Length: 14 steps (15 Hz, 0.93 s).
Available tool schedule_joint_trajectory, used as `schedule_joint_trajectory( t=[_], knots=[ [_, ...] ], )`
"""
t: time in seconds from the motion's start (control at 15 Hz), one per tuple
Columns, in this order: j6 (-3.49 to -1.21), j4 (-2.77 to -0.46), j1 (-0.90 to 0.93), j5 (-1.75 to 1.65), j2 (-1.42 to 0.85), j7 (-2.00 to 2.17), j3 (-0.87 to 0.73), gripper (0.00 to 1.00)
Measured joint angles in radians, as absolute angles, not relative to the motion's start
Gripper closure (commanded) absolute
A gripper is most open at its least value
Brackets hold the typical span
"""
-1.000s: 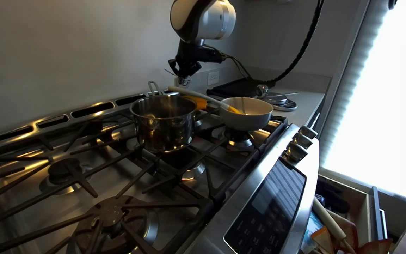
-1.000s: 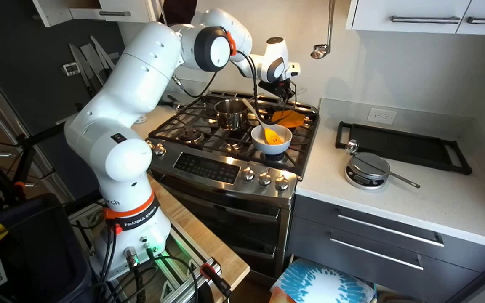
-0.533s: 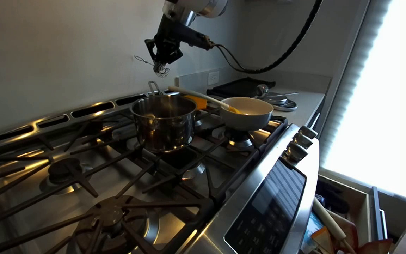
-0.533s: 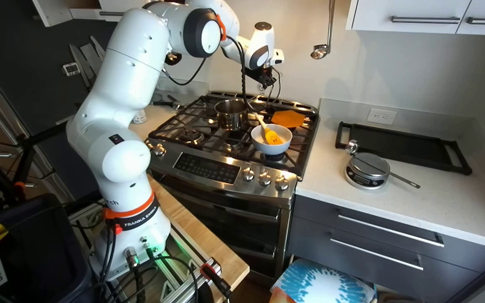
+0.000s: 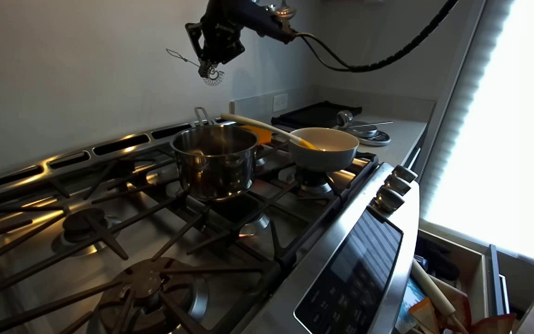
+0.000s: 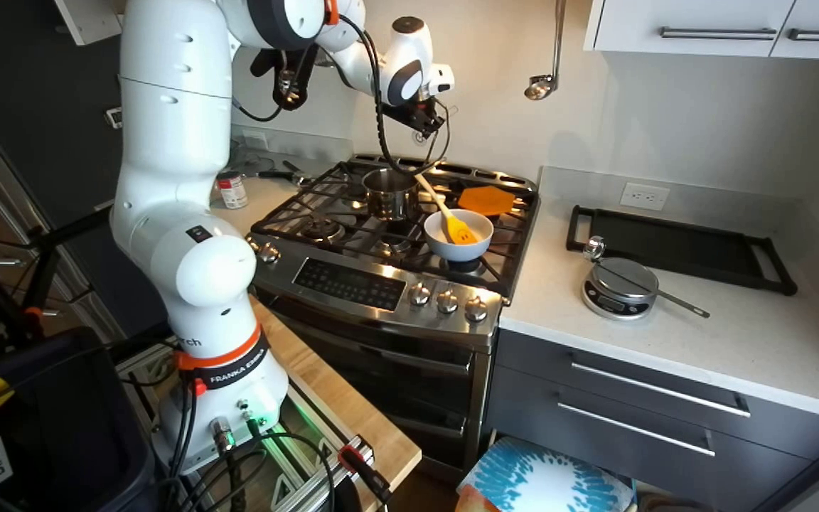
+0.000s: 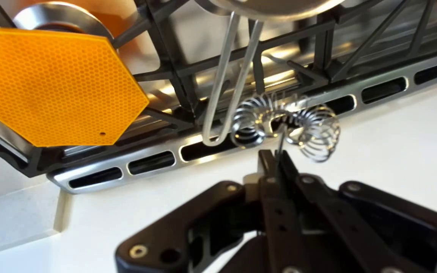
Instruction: Place the mixer in the pot
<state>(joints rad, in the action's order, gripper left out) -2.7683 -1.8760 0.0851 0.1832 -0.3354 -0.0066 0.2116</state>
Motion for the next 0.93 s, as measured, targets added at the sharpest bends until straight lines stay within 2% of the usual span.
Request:
schedule_joint_trajectory(
  t=[0.27,0.67,0.93],
  knots=[
    [-2.933,-2.02,0.202,0.08,-0.285,0.132,0.172,0.99],
    [-3.071,-2.164,0.463,-0.231,-0.257,0.53,-0.14,0.99],
    [-3.091,-2.161,0.491,-0.249,-0.278,0.538,-0.16,0.99]
  ],
)
